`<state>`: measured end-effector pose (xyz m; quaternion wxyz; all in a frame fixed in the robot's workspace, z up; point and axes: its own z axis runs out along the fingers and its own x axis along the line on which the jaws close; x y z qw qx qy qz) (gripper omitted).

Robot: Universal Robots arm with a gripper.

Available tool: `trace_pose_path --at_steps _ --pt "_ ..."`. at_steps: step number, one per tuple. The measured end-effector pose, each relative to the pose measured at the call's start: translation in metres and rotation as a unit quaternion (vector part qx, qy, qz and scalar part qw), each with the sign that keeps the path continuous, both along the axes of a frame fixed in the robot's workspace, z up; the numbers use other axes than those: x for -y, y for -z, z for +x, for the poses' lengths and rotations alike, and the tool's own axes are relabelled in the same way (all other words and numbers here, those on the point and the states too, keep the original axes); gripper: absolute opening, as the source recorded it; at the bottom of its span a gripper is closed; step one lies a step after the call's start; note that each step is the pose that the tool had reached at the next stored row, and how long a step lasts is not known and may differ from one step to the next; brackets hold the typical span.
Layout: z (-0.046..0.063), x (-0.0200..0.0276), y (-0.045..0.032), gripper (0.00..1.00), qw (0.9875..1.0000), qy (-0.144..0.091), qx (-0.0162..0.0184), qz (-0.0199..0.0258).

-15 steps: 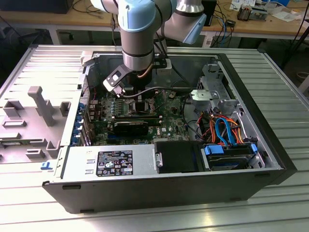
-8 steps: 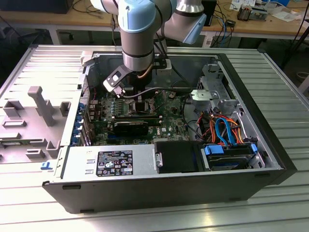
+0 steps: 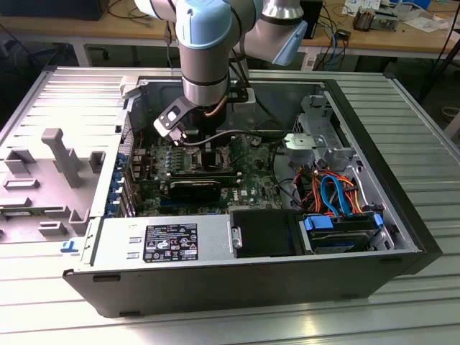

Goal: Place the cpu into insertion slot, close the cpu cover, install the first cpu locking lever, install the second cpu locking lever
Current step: 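Place the cpu into insertion slot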

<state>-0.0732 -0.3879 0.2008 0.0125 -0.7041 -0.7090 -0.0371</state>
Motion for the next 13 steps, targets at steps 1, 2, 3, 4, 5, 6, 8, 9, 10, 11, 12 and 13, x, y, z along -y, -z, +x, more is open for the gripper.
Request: trace_pose_path --at_steps 1,2,3,4,5,6,8,9,10,11,12,13 --pt "0.000 0.0000 -0.0006 0.62 1.0000 0.000 -0.0001 -0.0001" --pt "0.000 -0.0001 -0.0009 0.62 1.0000 0.000 0.0000 0.0000" --pt "0.000 -0.0007 -0.0015 0.62 1.0000 0.000 0.0000 -0.0007" --pt "0.000 -0.0009 -0.0058 0.62 1.0000 0.000 -0.0001 -0.0029" --pt "0.000 -0.0010 -0.0082 0.62 1.0000 0.000 0.0000 -0.0030" --pt "0.000 -0.0010 -0.0094 0.62 1.0000 0.000 0.0000 -0.0032" --pt "0.000 -0.0014 -0.0105 0.62 1.0000 0.000 0.0000 -0.0041" --pt "0.000 -0.0037 -0.0107 0.62 1.0000 0.000 0.0000 -0.0069" --pt "0.000 -0.0048 -0.0107 0.60 1.0000 0.000 -0.0001 -0.0078" --pt "0.001 -0.0064 -0.0107 0.54 1.0000 0.000 -0.0003 -0.0091" --pt "0.001 -0.0067 -0.0107 0.47 1.0000 0.000 -0.0004 -0.0097" --pt "0.001 -0.0067 -0.0107 0.35 1.0000 0.000 -0.0006 -0.0099"
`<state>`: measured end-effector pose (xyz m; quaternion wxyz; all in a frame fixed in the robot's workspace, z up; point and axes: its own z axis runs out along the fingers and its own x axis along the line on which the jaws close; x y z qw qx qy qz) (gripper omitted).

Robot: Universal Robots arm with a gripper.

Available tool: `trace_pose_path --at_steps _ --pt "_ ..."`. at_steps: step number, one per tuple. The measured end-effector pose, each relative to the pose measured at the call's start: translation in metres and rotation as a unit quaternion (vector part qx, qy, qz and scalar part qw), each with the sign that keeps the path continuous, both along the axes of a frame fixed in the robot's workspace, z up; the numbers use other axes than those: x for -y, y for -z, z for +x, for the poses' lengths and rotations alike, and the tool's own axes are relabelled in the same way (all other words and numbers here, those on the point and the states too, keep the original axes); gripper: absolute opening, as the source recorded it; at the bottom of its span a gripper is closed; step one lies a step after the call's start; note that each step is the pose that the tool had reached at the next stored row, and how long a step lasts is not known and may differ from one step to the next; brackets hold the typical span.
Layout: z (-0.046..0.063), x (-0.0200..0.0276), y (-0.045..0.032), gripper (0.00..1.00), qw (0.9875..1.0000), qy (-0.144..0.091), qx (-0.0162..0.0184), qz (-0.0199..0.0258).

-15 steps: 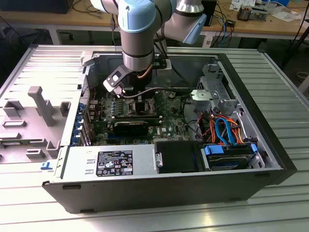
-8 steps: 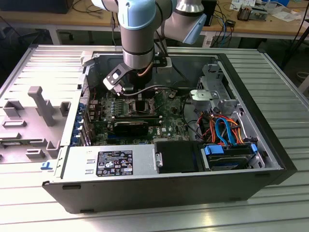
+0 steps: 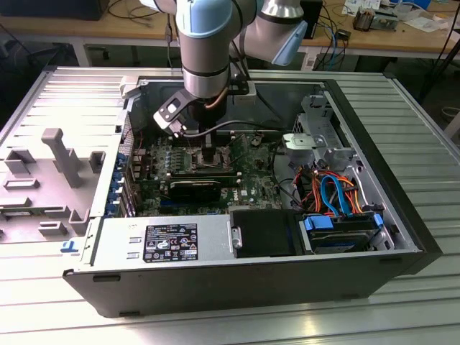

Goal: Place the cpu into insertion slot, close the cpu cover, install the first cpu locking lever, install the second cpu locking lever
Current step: 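Place the cpu into insertion slot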

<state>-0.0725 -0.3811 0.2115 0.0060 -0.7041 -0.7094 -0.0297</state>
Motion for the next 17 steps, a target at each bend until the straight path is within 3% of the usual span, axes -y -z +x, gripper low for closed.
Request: trace_pose_path --at_steps 3,6,9,11,14,17 --pt "0.001 0.0000 0.0000 0.11 1.0000 0.000 -0.0015 -0.0001" --pt "0.002 -0.0001 0.0001 0.11 1.0000 0.000 -0.0018 -0.0009" --pt "0.003 0.0000 0.0004 0.11 0.9999 0.000 -0.0028 -0.0105" --pt "0.008 0.0000 0.0009 0.11 0.9999 0.000 -0.0055 -0.0135" --pt "0.013 0.0003 0.0011 0.11 0.9999 0.000 -0.0087 -0.0144" --pt "0.015 0.0019 0.0012 0.11 0.9999 0.000 -0.0095 -0.0144"
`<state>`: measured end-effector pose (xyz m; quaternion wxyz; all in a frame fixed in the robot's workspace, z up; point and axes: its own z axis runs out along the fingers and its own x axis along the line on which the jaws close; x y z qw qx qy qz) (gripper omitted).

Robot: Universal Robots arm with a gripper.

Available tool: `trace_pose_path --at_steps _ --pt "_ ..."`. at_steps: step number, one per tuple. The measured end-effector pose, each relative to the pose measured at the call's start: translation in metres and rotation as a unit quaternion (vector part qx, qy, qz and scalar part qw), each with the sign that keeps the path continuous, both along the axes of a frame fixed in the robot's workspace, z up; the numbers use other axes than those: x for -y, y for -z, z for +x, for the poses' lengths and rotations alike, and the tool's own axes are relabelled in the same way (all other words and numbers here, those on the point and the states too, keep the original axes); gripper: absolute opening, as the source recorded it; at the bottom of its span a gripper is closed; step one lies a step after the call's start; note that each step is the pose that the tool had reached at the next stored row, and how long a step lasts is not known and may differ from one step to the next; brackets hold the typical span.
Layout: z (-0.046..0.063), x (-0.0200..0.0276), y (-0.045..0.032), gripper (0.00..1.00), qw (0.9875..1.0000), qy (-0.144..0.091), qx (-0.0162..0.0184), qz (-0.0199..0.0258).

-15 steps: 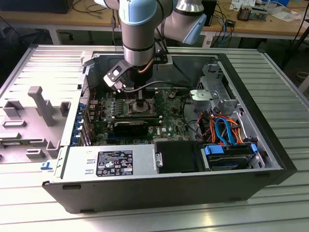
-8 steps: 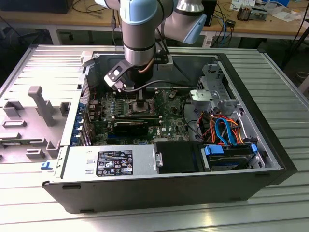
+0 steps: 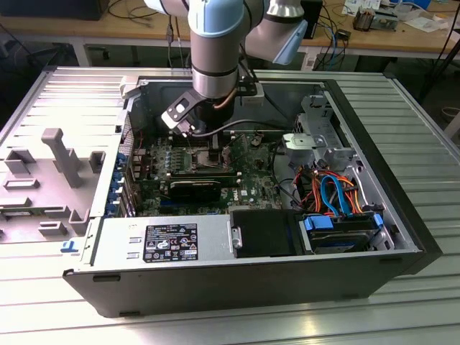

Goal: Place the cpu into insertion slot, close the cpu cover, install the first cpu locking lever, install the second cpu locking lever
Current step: 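Place the cpu into insertion slot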

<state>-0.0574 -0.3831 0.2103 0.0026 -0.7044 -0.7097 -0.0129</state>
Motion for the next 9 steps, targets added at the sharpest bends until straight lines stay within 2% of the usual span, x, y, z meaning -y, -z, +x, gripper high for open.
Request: trace_pose_path --at_steps 3,5,9 --pt "0.0004 0.0027 0.0000 0.11 1.0000 0.000 -0.0001 0.0000" --pt "0.0004 0.0065 0.0000 0.11 1.0000 0.000 -0.0001 0.0000" --pt "0.0007 0.0092 0.0000 0.11 1.0000 0.000 -0.0001 0.0000"
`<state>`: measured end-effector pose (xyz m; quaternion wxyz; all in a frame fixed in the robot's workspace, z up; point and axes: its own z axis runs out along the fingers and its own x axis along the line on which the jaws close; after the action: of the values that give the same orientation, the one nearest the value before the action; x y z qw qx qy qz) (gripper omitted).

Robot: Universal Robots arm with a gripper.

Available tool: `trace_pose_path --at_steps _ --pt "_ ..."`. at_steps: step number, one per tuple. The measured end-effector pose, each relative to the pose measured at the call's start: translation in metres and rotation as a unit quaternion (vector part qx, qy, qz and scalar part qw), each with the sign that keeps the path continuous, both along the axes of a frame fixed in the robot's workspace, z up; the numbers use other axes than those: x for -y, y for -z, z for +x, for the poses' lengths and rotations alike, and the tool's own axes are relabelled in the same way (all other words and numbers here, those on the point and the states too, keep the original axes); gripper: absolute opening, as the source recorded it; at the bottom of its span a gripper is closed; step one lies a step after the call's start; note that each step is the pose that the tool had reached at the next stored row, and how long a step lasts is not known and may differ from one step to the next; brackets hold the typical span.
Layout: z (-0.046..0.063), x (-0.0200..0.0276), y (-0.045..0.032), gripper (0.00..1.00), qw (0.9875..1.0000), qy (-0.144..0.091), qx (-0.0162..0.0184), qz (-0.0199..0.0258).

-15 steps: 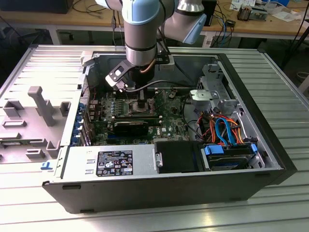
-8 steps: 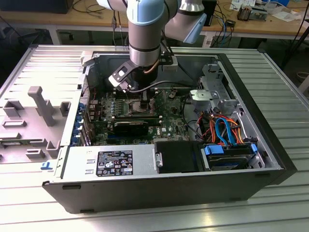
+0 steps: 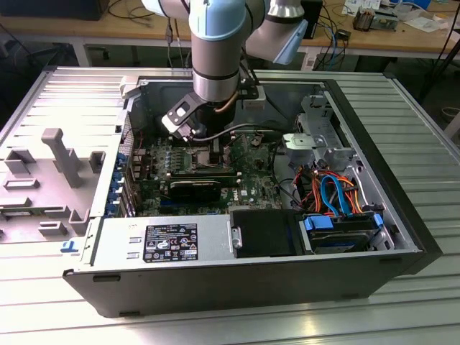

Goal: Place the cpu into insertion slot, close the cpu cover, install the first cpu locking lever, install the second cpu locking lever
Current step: 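Place the cpu into insertion slot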

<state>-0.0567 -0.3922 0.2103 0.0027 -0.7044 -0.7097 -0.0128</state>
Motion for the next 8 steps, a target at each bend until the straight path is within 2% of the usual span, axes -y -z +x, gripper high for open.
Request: trace_pose_path --at_steps 3,8 --pt "0.0002 0.0049 0.0000 0.11 1.0000 0.000 0.0000 0.0000" --pt "0.0018 0.0075 0.0002 0.11 1.0000 0.000 -0.0004 0.0000"
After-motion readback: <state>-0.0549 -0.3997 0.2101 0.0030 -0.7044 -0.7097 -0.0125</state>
